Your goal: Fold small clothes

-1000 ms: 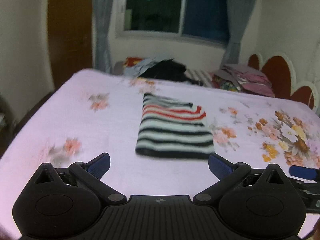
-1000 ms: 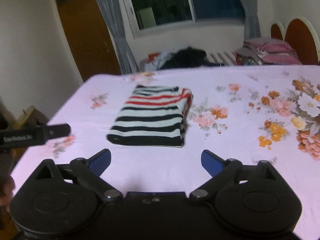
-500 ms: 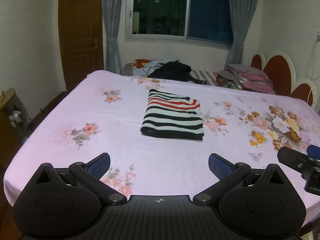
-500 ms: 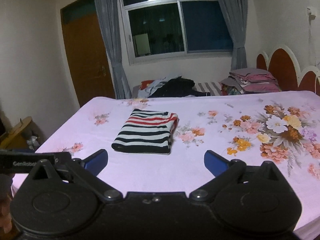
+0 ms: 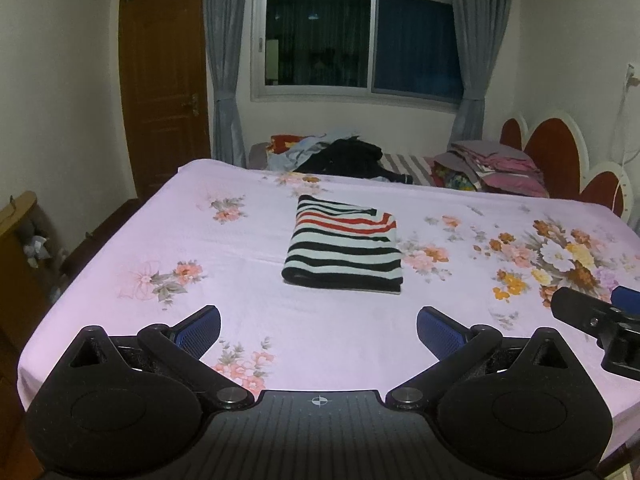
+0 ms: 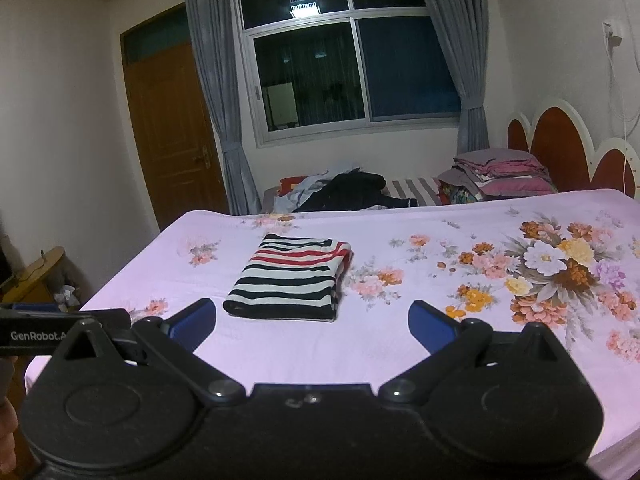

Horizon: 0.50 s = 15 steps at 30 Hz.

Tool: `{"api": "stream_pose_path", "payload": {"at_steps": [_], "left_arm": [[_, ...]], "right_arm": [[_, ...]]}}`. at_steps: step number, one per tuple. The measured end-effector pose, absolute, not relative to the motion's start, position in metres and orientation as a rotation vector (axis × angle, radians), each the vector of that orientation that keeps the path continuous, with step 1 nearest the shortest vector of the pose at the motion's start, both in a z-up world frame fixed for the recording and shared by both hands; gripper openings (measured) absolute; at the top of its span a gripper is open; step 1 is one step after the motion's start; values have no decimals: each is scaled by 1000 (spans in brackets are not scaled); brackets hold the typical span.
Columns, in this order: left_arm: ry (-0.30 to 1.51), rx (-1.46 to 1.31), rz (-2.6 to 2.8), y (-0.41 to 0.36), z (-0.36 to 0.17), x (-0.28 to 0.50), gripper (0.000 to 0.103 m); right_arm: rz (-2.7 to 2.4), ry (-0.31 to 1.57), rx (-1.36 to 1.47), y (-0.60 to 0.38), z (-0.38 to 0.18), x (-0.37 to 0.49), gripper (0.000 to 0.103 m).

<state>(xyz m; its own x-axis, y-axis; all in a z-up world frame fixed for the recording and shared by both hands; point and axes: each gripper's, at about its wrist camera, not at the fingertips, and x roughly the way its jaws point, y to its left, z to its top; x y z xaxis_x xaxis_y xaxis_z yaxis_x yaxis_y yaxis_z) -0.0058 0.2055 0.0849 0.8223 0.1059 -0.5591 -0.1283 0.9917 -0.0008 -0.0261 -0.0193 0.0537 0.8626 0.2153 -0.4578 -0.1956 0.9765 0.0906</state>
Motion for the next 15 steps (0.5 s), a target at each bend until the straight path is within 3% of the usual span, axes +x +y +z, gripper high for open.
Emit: {"api": "stream_pose_path", "payload": {"at_steps": [15], "left_arm": [[591,-22,136,198,85,-2,103]], "right_arm": [[222,487,47,-24,52,-25,103]]}}
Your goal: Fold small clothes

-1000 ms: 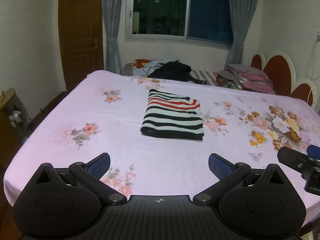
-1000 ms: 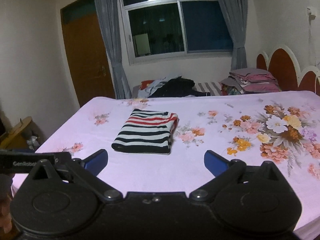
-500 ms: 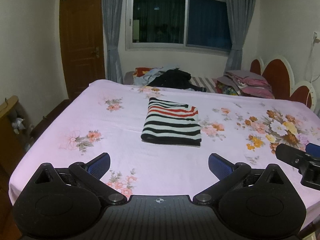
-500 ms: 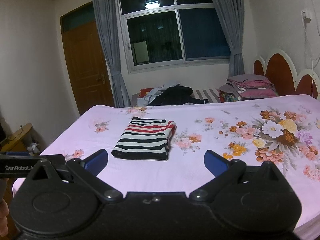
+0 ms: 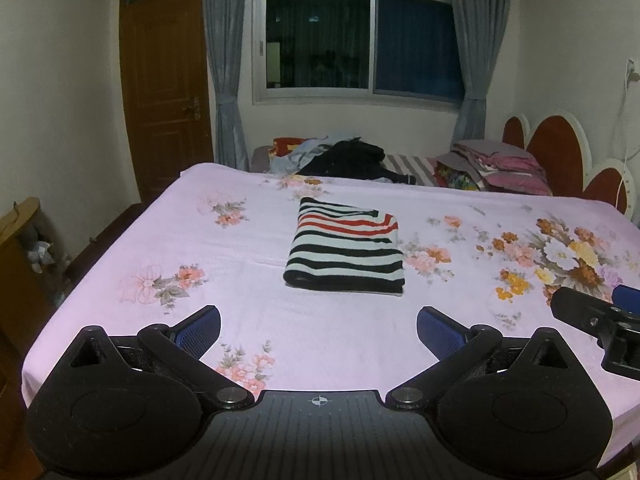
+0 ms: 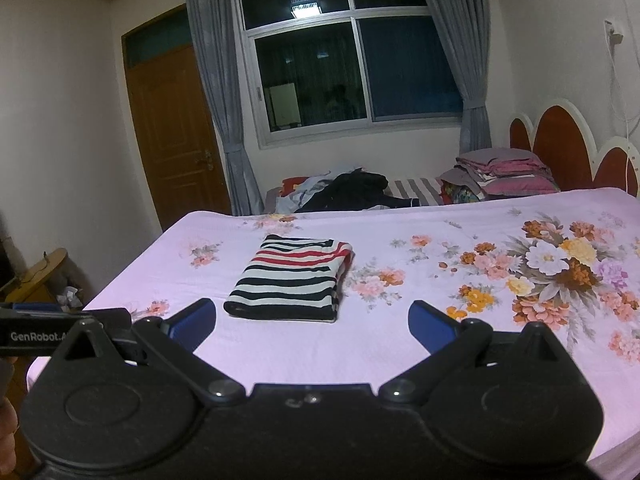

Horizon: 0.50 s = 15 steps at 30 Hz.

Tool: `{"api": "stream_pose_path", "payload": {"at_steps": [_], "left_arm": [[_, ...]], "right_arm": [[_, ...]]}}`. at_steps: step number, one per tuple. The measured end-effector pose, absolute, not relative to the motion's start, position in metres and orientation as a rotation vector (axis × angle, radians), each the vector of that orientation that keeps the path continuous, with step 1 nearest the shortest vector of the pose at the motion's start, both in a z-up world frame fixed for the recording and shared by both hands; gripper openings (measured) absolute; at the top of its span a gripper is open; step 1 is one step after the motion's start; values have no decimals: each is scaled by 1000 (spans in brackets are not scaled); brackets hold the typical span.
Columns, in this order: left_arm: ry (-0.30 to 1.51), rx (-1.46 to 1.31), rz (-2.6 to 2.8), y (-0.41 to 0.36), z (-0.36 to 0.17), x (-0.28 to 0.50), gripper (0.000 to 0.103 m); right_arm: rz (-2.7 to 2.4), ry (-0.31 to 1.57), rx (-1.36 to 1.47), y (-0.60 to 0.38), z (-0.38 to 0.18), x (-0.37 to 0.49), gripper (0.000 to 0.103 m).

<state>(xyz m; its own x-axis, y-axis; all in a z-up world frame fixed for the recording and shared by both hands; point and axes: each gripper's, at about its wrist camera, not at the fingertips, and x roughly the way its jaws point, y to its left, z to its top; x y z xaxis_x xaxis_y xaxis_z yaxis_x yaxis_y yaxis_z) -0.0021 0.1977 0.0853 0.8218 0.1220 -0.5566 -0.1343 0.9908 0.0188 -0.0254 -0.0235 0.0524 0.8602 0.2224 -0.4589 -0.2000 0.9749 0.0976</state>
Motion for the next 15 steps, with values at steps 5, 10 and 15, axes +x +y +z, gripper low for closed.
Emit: {"api": "stream_pose_path", "payload": {"at_steps": [5,10,15], "left_arm": [[592,-22,136,196,86,-1,103],[593,-15,131,193,85,0,103],[601,-19,127,192,84,3,103]], "right_arm": [[222,491,46,-24,52,-25,103],[221,491,47,-25,51,-24,103],[223,495,52,-27,49,-25,103]]}}
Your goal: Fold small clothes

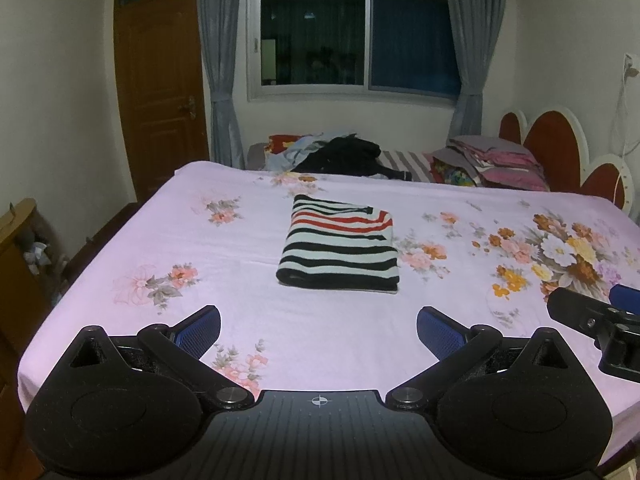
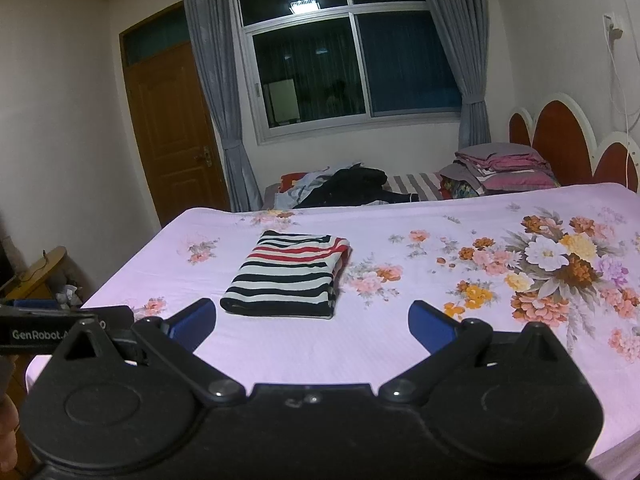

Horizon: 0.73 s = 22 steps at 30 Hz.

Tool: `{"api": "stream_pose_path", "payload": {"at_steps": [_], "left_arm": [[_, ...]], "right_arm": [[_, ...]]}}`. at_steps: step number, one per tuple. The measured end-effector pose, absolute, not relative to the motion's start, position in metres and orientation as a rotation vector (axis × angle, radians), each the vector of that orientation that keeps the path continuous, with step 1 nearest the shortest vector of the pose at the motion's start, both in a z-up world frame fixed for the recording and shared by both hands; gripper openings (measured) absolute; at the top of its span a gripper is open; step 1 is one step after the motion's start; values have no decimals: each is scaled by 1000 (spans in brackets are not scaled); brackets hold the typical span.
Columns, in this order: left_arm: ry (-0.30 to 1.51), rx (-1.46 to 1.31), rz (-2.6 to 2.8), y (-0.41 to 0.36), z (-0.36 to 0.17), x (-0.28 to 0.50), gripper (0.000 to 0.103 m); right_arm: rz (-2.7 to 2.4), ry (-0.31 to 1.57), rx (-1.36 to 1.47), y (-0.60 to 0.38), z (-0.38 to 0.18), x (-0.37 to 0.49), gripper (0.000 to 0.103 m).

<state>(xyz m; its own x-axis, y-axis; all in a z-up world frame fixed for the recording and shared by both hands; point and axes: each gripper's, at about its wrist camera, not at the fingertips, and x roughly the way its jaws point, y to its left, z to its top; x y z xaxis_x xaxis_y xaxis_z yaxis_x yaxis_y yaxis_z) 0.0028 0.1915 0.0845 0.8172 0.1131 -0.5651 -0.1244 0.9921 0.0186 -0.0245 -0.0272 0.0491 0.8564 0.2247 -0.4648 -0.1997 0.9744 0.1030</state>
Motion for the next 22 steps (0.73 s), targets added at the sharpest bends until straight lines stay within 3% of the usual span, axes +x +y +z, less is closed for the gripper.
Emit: {"api": "stream_pose_path", "payload": {"at_steps": [15,22], "left_arm": [[611,-9,62,188,78,17,103],[648,-7,74,195,62,57,103]], "right_arm": [[222,512,56,-27,44,-15,103],[183,558,70,-37,28,7,103]]}}
